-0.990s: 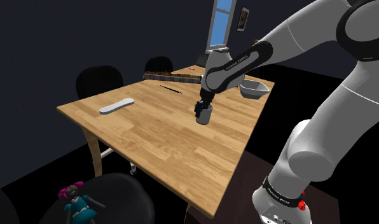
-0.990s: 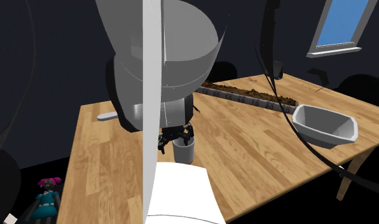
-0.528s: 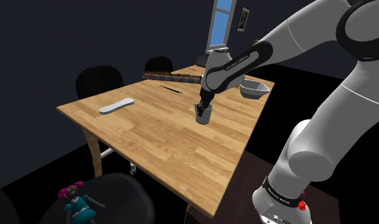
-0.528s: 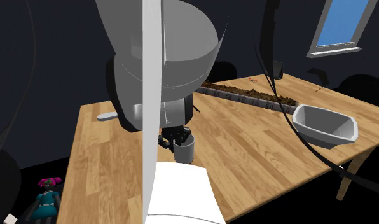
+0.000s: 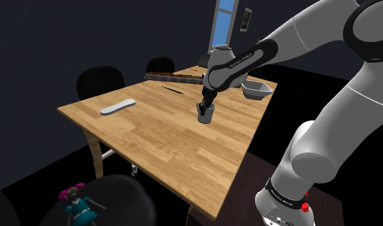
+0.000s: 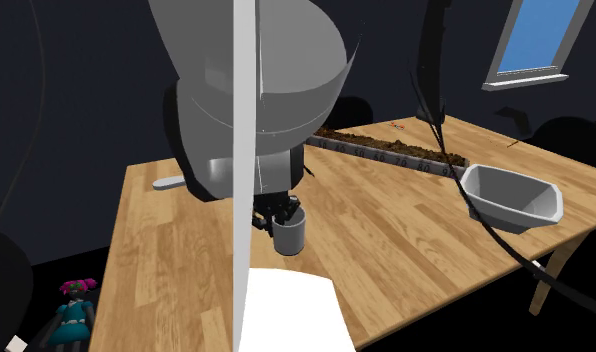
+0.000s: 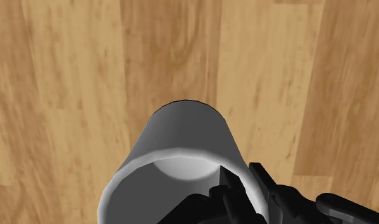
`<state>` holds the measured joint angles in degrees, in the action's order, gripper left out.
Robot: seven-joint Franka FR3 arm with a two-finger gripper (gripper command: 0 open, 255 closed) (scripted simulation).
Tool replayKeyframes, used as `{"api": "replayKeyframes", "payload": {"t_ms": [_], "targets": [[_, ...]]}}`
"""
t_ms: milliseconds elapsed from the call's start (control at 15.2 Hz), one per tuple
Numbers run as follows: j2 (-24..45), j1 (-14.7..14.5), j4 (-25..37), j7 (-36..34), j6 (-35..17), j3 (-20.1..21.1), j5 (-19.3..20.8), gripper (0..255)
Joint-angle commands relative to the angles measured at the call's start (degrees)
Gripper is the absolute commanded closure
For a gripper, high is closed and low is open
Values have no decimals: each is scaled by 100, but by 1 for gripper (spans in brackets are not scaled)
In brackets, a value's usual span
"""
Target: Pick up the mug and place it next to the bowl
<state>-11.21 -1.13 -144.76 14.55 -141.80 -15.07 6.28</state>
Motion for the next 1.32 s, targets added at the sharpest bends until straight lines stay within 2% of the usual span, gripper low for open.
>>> {"api": "replayKeyframes", "payload": {"t_ms": [0, 1254], "targets": [[-123, 10, 44, -11, 165, 11, 25, 255], [-865, 19, 919, -52, 1774, 147, 73, 255]]}}
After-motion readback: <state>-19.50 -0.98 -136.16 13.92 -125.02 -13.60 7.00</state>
